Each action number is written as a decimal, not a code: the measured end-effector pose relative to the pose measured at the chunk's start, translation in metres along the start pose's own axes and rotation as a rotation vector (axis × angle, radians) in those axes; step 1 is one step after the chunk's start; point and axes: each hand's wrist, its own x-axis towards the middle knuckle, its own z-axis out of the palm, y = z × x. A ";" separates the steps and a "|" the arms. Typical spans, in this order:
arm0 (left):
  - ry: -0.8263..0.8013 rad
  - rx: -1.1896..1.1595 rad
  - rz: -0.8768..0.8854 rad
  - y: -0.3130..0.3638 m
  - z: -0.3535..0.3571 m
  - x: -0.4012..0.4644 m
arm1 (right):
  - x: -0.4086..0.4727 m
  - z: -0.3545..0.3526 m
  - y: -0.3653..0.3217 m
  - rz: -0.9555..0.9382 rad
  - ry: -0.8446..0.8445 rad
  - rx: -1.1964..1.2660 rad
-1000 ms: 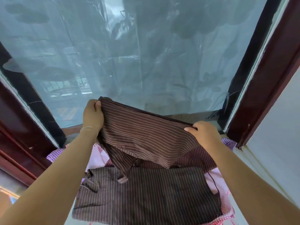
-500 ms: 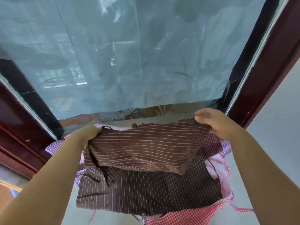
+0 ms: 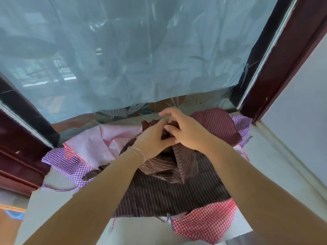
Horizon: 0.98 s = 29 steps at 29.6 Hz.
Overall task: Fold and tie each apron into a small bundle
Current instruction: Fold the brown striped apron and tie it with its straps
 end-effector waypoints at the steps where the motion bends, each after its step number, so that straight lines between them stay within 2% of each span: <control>1: -0.014 -0.067 0.020 0.002 -0.002 0.001 | 0.000 0.001 -0.008 -0.030 0.042 0.004; 3: -0.028 -0.172 0.077 -0.003 -0.007 0.003 | -0.002 0.001 -0.013 -0.054 0.129 0.059; 6: -0.037 -0.210 0.134 -0.016 -0.013 0.002 | -0.006 0.002 -0.005 -0.012 0.303 0.208; 8: -0.020 -0.220 0.141 -0.020 -0.013 0.001 | -0.009 0.005 -0.001 0.022 0.361 0.235; 13: 0.032 -0.094 0.185 -0.019 -0.010 -0.001 | -0.016 0.009 -0.003 0.085 0.491 0.349; 15: 0.073 -0.014 0.186 -0.020 -0.008 -0.002 | -0.016 0.008 -0.001 0.179 0.543 0.479; 17: 0.113 0.024 0.190 -0.020 -0.007 -0.005 | -0.020 0.003 0.001 0.285 0.467 0.722; 19: 0.151 0.028 0.178 -0.020 -0.007 -0.006 | -0.025 -0.002 0.004 0.307 0.277 0.831; 21: 0.171 0.013 0.141 -0.019 -0.006 -0.005 | -0.030 -0.005 0.004 0.271 0.135 0.715; 25: 0.182 -0.003 0.128 -0.011 -0.007 -0.006 | -0.029 -0.009 0.009 0.229 0.103 0.645; 29: 0.209 0.042 0.256 0.003 -0.007 -0.010 | -0.021 -0.007 0.014 0.208 -0.005 0.266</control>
